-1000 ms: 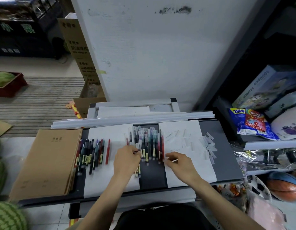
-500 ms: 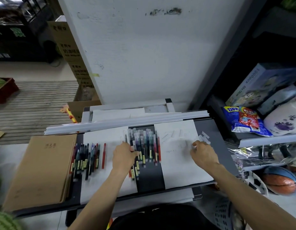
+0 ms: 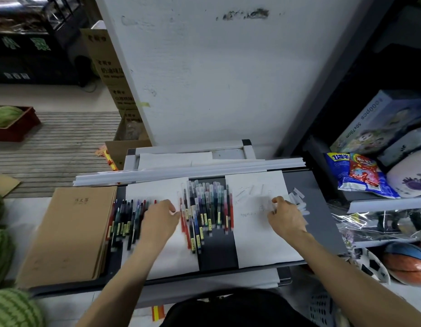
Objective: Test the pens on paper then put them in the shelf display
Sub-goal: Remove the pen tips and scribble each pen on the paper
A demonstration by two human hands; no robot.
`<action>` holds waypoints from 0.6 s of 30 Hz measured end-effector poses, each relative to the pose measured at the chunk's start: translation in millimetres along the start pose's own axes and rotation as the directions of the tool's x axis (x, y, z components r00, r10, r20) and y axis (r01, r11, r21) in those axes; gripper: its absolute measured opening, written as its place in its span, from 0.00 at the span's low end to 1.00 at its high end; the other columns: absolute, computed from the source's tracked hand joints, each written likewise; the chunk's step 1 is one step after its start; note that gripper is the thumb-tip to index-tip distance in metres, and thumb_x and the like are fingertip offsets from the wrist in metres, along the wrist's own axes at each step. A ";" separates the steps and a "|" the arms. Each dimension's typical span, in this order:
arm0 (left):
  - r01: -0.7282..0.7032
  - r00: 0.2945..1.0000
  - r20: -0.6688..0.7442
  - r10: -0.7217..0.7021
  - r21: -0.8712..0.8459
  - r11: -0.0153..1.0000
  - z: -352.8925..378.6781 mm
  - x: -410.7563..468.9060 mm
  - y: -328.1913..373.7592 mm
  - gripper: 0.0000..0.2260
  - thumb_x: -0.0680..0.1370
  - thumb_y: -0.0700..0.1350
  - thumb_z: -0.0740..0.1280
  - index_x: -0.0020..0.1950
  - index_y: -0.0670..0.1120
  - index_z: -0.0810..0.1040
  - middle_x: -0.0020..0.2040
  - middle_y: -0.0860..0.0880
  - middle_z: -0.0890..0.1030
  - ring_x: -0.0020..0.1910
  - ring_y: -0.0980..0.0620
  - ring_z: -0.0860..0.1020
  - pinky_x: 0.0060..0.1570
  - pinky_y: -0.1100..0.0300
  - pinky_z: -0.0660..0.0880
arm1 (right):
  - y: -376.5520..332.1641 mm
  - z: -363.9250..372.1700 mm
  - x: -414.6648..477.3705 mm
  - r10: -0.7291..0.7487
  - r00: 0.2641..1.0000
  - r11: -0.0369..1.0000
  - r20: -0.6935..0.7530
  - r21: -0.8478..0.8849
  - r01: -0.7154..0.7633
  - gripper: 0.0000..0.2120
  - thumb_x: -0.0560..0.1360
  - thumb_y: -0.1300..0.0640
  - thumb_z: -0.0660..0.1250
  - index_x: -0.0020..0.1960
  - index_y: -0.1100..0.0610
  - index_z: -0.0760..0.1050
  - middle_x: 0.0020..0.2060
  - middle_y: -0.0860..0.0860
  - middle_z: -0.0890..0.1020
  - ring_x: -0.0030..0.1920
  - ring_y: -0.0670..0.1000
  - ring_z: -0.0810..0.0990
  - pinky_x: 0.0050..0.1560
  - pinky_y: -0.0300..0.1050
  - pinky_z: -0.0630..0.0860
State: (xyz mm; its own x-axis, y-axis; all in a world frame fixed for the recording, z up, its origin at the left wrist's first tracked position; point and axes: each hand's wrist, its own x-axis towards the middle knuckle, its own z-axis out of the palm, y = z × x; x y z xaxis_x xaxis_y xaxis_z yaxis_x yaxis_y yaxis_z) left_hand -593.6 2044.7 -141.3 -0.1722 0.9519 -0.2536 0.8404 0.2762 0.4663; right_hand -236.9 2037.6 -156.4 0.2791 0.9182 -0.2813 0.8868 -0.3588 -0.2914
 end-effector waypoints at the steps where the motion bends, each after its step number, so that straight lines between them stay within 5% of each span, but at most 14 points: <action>1: 0.009 1.000 -0.021 -0.008 0.029 1.000 -4.1 2.3 -10.3 0.06 0.80 0.49 0.72 0.53 0.48 0.81 0.43 0.49 0.84 0.40 0.48 0.81 0.42 0.55 0.79 | -3.3 0.5 -3.5 -0.008 1.000 1.000 -0.006 0.020 0.008 0.20 0.79 0.61 0.63 0.70 0.57 0.72 0.50 0.53 0.85 0.45 0.54 0.82 0.33 0.43 0.72; 6: 0.029 0.999 -0.049 -0.022 0.148 0.989 -11.6 12.8 -47.9 0.11 0.81 0.47 0.68 0.60 0.43 0.80 0.47 0.45 0.86 0.43 0.44 0.84 0.47 0.51 0.83 | -26.6 7.6 -27.8 -0.160 0.987 0.966 -0.027 0.200 0.162 0.19 0.78 0.59 0.67 0.69 0.50 0.77 0.48 0.50 0.82 0.45 0.51 0.81 0.48 0.48 0.81; 10: 0.051 0.998 -0.038 -0.044 0.201 0.978 -4.8 16.8 -54.6 0.12 0.81 0.48 0.70 0.60 0.42 0.80 0.48 0.44 0.85 0.46 0.43 0.84 0.49 0.49 0.83 | -48.5 12.1 -47.0 -0.255 0.967 0.922 -0.015 0.298 0.247 0.17 0.78 0.57 0.67 0.65 0.46 0.79 0.46 0.45 0.82 0.43 0.45 0.80 0.47 0.41 0.79; 13: 0.058 0.998 -0.048 -0.048 0.247 0.967 1.1 18.6 -52.5 0.08 0.82 0.46 0.68 0.54 0.41 0.81 0.44 0.44 0.84 0.43 0.43 0.83 0.44 0.48 0.83 | -64.7 10.1 -60.7 -0.218 0.976 0.850 0.032 0.498 0.173 0.14 0.78 0.56 0.68 0.60 0.42 0.79 0.41 0.43 0.83 0.40 0.43 0.82 0.40 0.29 0.74; 15: 0.072 0.997 -0.055 -0.059 0.280 0.957 2.6 18.0 -49.5 0.08 0.81 0.44 0.67 0.48 0.41 0.81 0.40 0.46 0.81 0.40 0.44 0.80 0.40 0.49 0.83 | -75.2 6.1 -69.0 -0.155 0.983 0.732 0.102 0.680 0.045 0.12 0.79 0.58 0.68 0.57 0.43 0.81 0.39 0.46 0.85 0.38 0.45 0.83 0.41 0.32 0.76; 18: 0.066 0.996 -0.071 -0.051 0.237 0.969 -0.5 12.7 -42.0 0.08 0.78 0.48 0.67 0.45 0.45 0.81 0.36 0.50 0.80 0.35 0.47 0.79 0.36 0.53 0.81 | -88.3 -4.6 -80.9 -0.130 0.967 0.413 0.219 0.898 -0.148 0.10 0.79 0.64 0.69 0.55 0.52 0.85 0.39 0.56 0.85 0.35 0.53 0.81 0.45 0.44 0.82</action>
State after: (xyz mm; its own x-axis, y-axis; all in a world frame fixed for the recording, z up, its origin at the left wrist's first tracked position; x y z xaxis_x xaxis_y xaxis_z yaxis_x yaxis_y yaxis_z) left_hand -631.3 2045.2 -163.7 -0.2509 0.9436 -0.2161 0.9248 0.2996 0.2345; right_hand -336.1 1995.7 -103.7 0.0738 0.8976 -0.4346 -0.0059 -0.4354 -0.9002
